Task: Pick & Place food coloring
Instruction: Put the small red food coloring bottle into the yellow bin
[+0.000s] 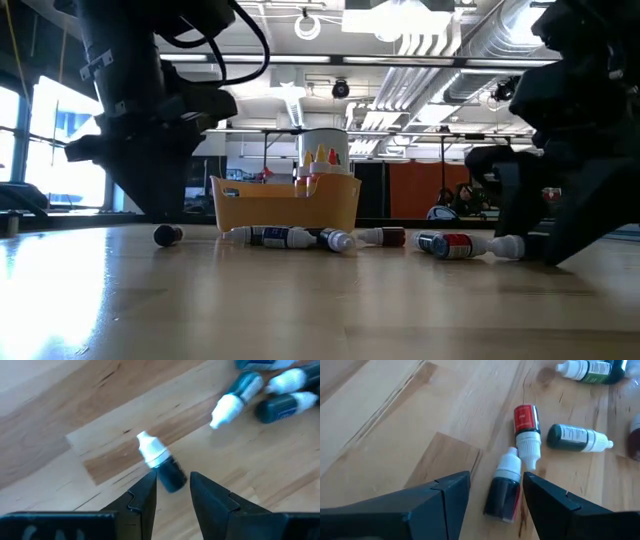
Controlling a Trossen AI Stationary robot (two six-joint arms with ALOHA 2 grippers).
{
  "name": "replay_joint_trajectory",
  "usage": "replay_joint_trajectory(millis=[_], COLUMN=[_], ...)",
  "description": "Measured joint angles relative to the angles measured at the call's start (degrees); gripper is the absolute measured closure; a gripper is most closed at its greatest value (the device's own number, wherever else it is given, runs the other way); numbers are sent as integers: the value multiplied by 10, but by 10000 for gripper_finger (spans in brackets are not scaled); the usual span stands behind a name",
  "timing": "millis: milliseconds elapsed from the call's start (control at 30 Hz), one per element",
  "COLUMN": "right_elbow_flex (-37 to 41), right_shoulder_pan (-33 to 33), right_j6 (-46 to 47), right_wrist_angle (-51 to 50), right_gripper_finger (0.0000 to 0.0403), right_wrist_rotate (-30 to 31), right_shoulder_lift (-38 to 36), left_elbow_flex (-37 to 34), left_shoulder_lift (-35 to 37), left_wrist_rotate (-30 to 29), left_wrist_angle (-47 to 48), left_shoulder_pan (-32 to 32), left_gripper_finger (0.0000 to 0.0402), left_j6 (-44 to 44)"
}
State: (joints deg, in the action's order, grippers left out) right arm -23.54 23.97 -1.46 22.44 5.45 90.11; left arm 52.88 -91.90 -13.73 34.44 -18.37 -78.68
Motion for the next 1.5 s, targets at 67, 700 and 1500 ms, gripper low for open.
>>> replay_joint_trajectory(millis=[67, 700, 1500], right_elbow_flex=[-1, -1, 2], right_shoulder_pan=[0, 0, -2], right_j6=[0, 16, 57], right_wrist_angle=[4, 15, 126], right_gripper_finger=[222, 248, 335], right_wrist_rotate=[1, 15, 32], right_shoulder_lift=[10, 28, 31], left_elbow_flex=[0, 0, 0], left_shoulder_lift=[0, -10, -10], left_wrist_rotate=[-1, -29, -76], left_wrist_angle=[7, 24, 11], left_shoulder_pan=[0, 0, 0], left_gripper_finger=[284, 284, 284], left_j6=[-9, -42, -23])
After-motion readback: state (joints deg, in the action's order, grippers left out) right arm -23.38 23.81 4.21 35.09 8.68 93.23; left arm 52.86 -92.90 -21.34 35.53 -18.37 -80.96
